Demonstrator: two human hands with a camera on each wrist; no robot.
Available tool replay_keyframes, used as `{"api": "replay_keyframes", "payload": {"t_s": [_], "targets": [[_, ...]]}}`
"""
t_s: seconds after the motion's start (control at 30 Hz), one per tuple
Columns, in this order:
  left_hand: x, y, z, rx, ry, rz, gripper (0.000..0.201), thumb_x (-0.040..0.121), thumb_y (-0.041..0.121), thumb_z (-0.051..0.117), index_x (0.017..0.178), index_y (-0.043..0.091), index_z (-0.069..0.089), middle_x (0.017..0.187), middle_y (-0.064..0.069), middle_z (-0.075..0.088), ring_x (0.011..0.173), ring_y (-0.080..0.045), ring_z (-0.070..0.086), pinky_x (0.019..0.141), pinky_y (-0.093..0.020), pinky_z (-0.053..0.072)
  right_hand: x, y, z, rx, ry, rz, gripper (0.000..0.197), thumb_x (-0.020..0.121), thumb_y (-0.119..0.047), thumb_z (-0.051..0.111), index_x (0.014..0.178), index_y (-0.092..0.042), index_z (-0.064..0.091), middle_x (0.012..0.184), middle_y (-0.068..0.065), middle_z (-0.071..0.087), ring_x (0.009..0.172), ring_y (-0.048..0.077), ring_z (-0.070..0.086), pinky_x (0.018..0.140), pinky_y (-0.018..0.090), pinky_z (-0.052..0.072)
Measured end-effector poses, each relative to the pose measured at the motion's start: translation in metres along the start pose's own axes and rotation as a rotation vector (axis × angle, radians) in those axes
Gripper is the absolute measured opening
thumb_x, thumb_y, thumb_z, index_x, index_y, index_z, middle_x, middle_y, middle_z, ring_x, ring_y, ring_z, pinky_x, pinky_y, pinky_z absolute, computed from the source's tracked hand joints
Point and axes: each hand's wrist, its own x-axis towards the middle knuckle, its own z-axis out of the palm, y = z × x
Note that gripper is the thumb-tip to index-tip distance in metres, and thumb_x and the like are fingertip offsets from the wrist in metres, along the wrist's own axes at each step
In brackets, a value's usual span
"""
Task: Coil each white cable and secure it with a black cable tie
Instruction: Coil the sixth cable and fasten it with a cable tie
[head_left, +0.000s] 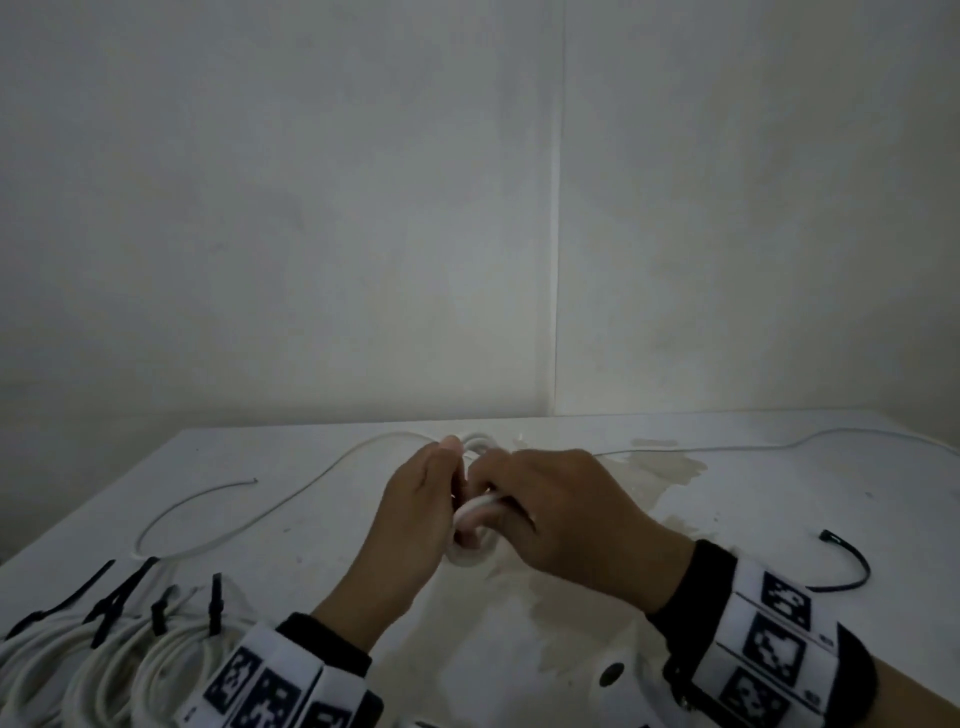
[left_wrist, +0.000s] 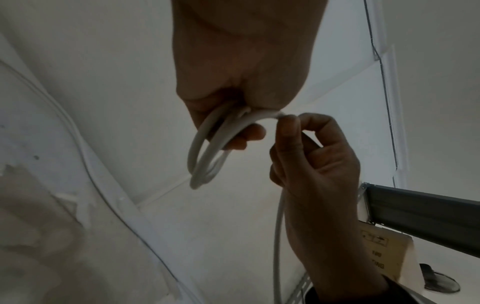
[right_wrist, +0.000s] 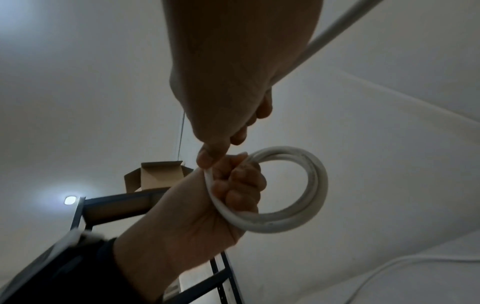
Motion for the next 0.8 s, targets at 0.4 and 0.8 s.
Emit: {"api": "replay_keyframes", "payload": {"t_s": [0.4,0.8], "targets": [[-0.014,0.017,0.017,-0.125,-0.188,-0.156,0.041,0.099,0.024,0.028,0.06,0.013,0.036,0.042,0.009,0.033,0.037,-0.006,0.027,0.039,-0.018,0.028,-0.006,0.016,-0.017,0.243,-0.01,0.236,0.028,0.08,-0.042,0.055,0.077,-0.014,0.055,0.062,-0.003,0.058,0.053,0.014,0.046,0.05,0.026,0.039],[-0.016,0.022,0.015,-0.267,-0.12,-0.212,0.04,0.095,0.029,0.037,0.059,0.013,0.035,0.041,0.007,0.025,0.035,-0.006,0.018,0.037,-0.016,0.019,-0.003,0.032,-0.022,0.432,0.024,0.436,0.012,0.085,-0.024,0.054,0.074,-0.024,0.06,0.073,-0.011,0.057,0.068,0.004,0.054,0.061,0.014,0.041]]}}
